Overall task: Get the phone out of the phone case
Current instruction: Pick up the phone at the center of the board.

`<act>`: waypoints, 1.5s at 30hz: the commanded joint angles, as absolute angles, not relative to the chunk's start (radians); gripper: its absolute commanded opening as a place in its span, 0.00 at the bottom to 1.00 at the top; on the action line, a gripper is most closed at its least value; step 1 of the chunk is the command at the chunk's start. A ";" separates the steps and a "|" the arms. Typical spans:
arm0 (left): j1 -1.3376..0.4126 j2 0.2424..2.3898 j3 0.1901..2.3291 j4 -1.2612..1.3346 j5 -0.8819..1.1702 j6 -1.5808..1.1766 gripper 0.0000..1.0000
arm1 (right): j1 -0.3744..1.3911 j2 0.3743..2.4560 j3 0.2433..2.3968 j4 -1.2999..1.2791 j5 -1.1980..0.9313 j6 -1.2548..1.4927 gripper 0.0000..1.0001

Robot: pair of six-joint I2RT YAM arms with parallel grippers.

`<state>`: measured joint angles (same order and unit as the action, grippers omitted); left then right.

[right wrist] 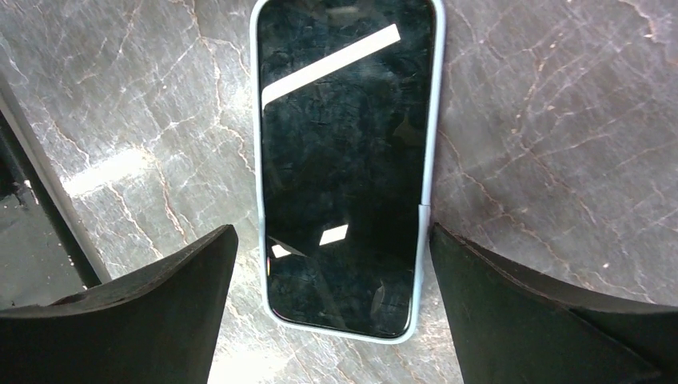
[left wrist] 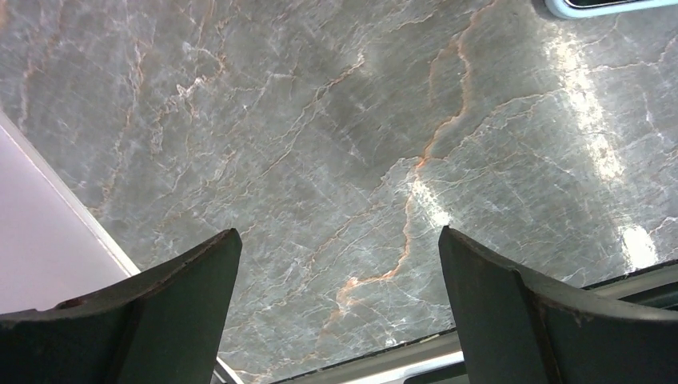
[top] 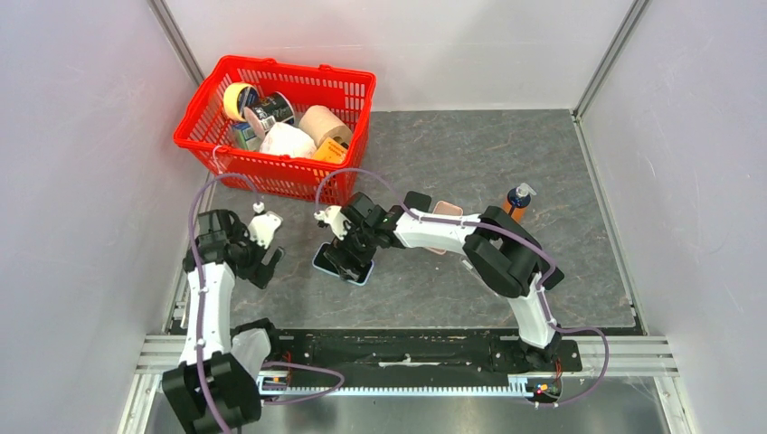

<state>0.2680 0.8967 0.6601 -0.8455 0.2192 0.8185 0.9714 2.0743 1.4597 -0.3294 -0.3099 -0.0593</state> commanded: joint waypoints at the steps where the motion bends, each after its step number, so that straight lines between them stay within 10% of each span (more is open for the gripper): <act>1: 0.358 0.956 0.721 -0.801 0.336 0.873 0.98 | 0.995 2.092 1.498 -0.308 -0.298 -0.044 0.97; 35: 0.416 0.984 0.785 -0.852 0.497 0.804 0.96 | 1.059 2.180 1.440 -0.402 -0.081 -0.166 0.96; 45: 0.417 0.986 0.783 -0.876 0.536 0.789 0.96 | 1.048 2.175 1.443 -0.413 -0.052 -0.179 0.60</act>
<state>0.4110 0.9901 0.7601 -0.8646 0.4812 0.8230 1.0599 2.1223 1.4895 -0.2893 -0.0944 -0.1738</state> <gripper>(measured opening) 0.961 0.808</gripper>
